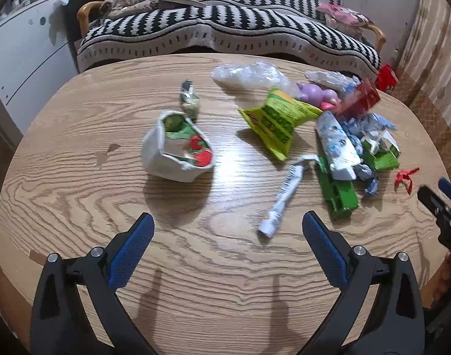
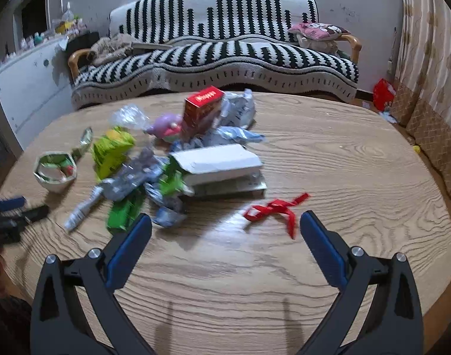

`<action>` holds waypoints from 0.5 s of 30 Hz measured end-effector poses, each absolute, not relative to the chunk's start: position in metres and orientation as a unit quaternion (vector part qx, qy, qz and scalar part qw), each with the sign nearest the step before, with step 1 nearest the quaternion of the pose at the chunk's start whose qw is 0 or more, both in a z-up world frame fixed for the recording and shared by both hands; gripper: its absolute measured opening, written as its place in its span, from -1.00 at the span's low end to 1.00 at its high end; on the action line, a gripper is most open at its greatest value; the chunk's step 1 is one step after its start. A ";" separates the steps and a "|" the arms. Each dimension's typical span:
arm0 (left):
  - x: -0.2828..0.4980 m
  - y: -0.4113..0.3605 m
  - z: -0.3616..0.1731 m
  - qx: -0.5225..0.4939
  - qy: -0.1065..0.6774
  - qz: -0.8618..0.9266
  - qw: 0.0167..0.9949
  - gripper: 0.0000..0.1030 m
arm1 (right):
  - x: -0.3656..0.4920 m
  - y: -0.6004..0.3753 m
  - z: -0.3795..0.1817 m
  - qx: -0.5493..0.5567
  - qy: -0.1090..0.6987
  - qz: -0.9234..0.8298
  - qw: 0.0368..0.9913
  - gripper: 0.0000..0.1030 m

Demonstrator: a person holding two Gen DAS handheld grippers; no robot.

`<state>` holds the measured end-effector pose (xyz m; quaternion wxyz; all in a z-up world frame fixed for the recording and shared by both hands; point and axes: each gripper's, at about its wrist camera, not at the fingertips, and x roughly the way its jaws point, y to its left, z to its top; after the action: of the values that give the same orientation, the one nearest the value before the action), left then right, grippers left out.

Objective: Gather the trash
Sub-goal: 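Grasp the white paper cup with the left tool while the right tool grasps the red ribbon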

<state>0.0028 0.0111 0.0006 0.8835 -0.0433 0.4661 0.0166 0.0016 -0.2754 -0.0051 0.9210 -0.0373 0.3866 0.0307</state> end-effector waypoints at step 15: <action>0.036 0.056 -0.017 -0.098 0.442 0.025 0.891 0.89 | 0.050 -0.308 -0.046 -0.009 0.471 -0.037 0.881 0.88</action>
<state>0.0362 0.0559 -0.0169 0.8912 -0.0975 0.4423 0.0251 0.0497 -0.3080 -0.0461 0.8811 -0.0090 0.4714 -0.0374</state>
